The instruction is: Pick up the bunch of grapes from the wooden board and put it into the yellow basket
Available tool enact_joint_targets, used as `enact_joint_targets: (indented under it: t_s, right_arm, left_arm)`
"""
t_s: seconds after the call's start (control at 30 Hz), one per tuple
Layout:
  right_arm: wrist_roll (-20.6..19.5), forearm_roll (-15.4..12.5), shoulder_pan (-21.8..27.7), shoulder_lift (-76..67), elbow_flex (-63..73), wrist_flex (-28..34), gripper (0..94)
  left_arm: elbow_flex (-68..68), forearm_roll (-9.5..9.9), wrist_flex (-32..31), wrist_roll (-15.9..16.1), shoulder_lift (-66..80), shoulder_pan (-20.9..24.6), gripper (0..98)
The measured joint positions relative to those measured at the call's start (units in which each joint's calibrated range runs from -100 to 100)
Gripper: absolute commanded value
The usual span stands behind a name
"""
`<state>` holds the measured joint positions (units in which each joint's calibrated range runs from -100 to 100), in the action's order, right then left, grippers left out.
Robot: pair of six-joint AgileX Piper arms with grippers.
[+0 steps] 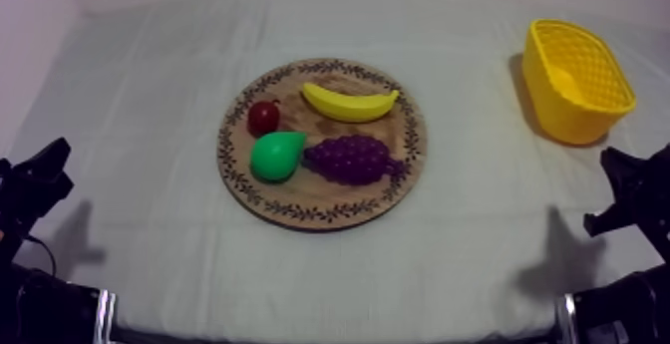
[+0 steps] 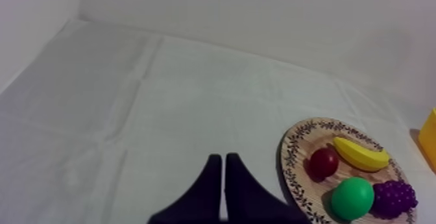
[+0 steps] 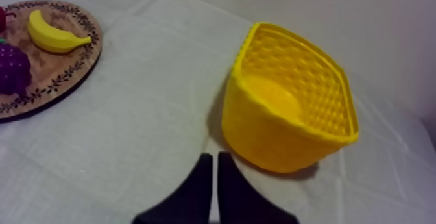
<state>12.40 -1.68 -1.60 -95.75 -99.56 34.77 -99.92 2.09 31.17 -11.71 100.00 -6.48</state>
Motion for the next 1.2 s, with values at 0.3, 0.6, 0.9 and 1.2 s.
enact_joint_targets:
  t_s: [0.3, 0.6, 0.9, 1.2]
  right_arm:
    - [-1.7, 0.0, 0.0, 0.0, 0.0, 0.0, 0.5]
    - [-2.6, 0.0, 0.0, 0.0, 0.0, 0.0, 0.5]
    - [-2.2, -0.1, 0.0, 0.0, 0.1, -0.1, 0.5]
    - [-1.5, 0.3, -2.3, 6.9, 9.1, 1.1, 0.5]
  left_arm:
    - [0.0, 0.00, 0.0, 0.0, 0.0, 0.0, 0.1]
    - [0.0, 0.00, 0.0, 0.0, 0.0, 0.0, 0.1]
    - [0.0, 0.00, 0.0, 0.0, 0.0, 0.0, 0.1]
    - [0.0, 0.00, 0.0, 0.0, 0.0, 0.0, 0.1]
